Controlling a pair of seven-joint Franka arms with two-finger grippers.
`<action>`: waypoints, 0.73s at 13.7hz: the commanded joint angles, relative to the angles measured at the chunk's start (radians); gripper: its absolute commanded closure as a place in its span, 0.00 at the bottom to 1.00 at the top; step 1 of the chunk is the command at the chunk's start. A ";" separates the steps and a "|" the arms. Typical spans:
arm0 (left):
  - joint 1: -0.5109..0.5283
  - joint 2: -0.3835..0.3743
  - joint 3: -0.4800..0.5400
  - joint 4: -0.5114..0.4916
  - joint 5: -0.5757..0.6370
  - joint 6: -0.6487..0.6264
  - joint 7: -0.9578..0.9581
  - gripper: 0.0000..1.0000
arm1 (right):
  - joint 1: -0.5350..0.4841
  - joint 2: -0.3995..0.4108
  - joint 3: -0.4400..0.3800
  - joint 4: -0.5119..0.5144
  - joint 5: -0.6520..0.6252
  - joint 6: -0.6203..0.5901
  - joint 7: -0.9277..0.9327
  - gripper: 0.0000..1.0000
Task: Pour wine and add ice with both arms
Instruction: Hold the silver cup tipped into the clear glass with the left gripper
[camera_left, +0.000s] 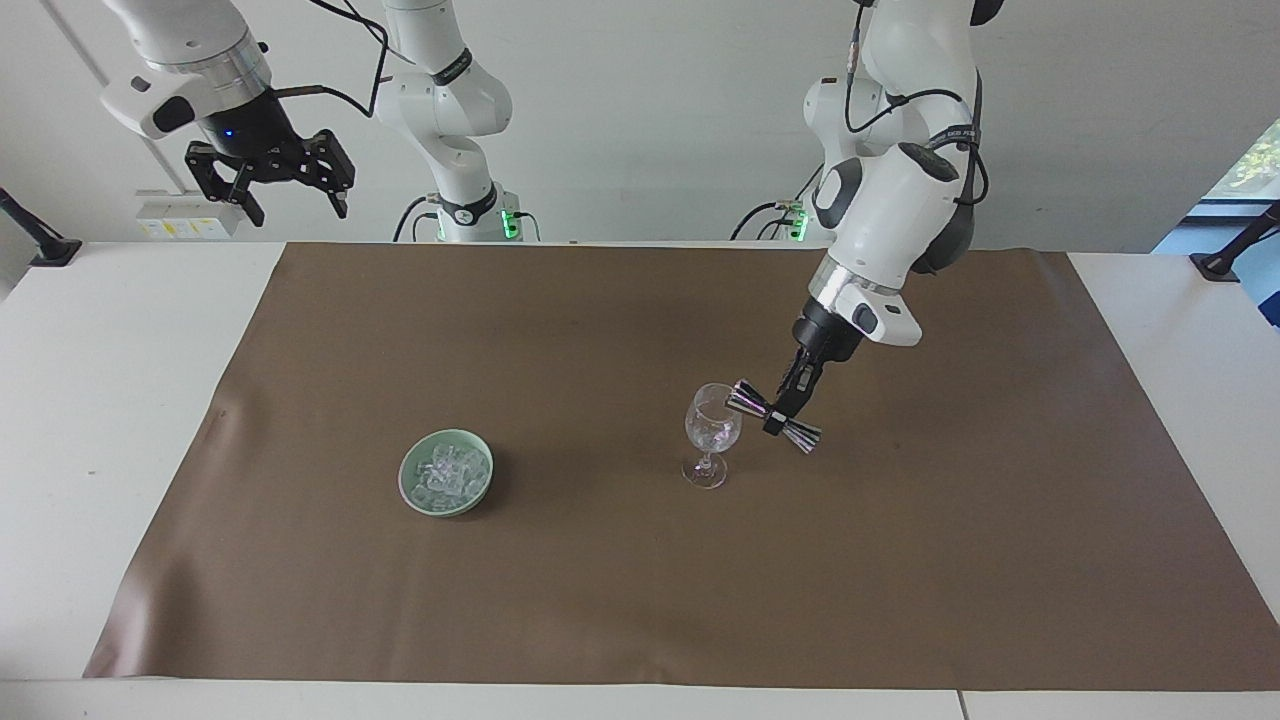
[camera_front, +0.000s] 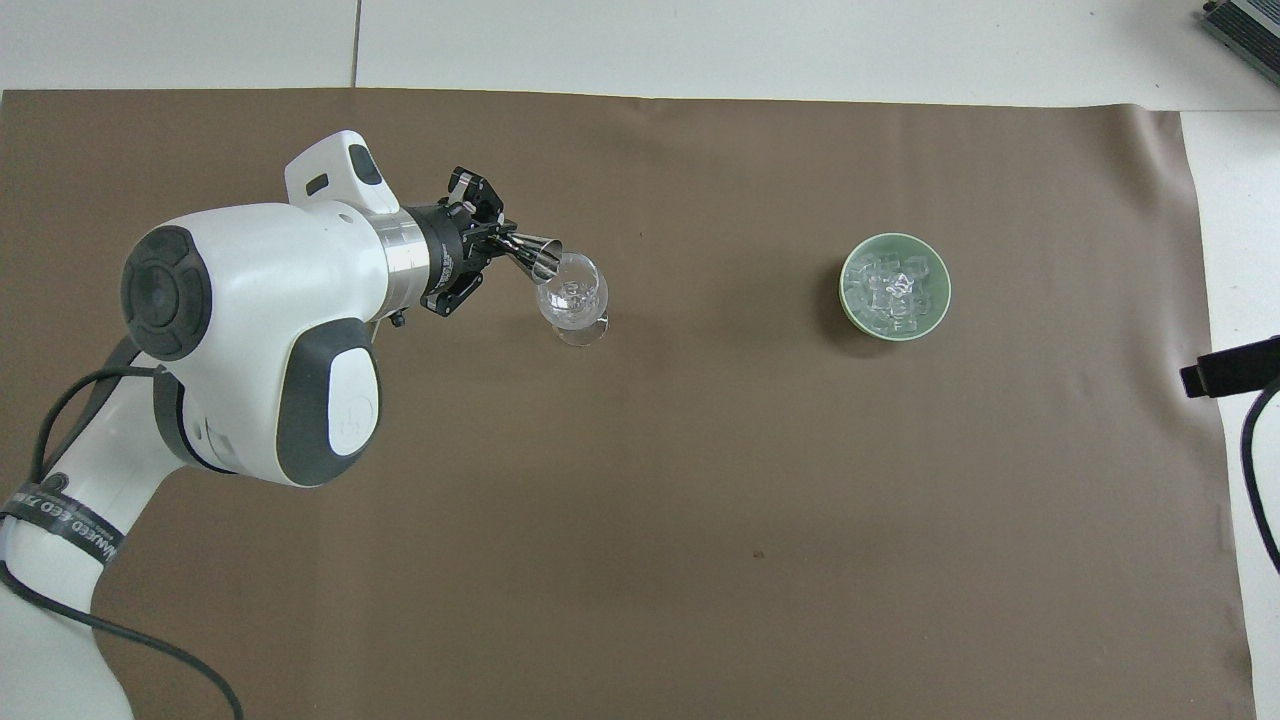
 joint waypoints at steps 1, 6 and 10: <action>-0.027 -0.007 0.019 0.006 0.039 -0.003 -0.023 1.00 | -0.003 -0.012 0.002 -0.017 0.018 0.006 0.014 0.00; -0.032 -0.009 0.019 0.009 0.077 -0.011 -0.031 1.00 | -0.003 -0.012 0.002 -0.018 0.018 0.008 0.014 0.00; -0.032 -0.007 0.019 0.010 0.092 -0.014 -0.033 1.00 | -0.003 -0.012 0.002 -0.018 0.018 0.008 0.014 0.00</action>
